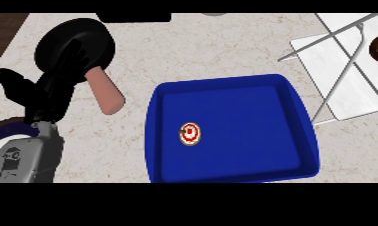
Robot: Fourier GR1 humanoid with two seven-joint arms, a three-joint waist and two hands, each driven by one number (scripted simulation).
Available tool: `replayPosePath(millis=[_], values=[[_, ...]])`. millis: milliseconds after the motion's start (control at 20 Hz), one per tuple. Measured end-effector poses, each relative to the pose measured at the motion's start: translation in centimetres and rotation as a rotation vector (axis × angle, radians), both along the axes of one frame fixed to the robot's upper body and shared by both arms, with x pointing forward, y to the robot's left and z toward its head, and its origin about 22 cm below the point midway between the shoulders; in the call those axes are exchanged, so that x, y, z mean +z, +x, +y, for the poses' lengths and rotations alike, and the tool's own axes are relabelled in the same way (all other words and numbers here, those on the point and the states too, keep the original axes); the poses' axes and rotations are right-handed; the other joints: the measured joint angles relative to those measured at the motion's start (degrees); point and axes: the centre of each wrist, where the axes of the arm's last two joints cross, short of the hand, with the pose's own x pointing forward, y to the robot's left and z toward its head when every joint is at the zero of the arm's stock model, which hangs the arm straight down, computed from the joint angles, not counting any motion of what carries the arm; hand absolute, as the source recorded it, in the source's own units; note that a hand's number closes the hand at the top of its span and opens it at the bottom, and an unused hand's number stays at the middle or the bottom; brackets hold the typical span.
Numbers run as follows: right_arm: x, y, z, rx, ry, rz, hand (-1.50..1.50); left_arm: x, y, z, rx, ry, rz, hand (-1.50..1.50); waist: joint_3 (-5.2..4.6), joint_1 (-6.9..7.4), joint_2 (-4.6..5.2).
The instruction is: Pick the pear from the tray and place it in the tiered shelf
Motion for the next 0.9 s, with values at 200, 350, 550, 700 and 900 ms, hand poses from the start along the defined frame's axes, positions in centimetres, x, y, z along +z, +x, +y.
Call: replayPosePath(millis=[200, 350, 550, 700, 900], values=[[1.8, -3.8, -3.5, 0.015, 0.039, 0.009, -1.5, 0.1, -0.3, -0.1, 0.004, -0.003, -0.001, 0.0, 0.01, -0.25, -0.04], [2.0, -6.9, -5.8, 0.048, 0.054, -0.004, -1.5, -0.1, -0.1, 0.1, 0.006, 0.0, -0.003, 0.0, 0.01, -0.46, -0.03], [2.9, -11.6, -8.2, 0.112, 0.069, -0.033, -1.5, -0.2, -0.8, 0.5, 0.008, -0.005, 0.002, 0.0, 0.02, -0.68, -0.13], [2.8, -14.4, -9.4, 0.166, 0.043, -0.045, -1.5, -0.6, -0.9, 0.8, 0.01, -0.004, 0.0, 0.0, 0.02, -0.6, -0.07], [2.7, -17.6, -9.7, 0.22, -0.021, -0.044, -1.5, -0.1, -0.5, 0.3, 0.009, -0.001, -0.001, 0.0, 0.01, -0.5, 0.0]])
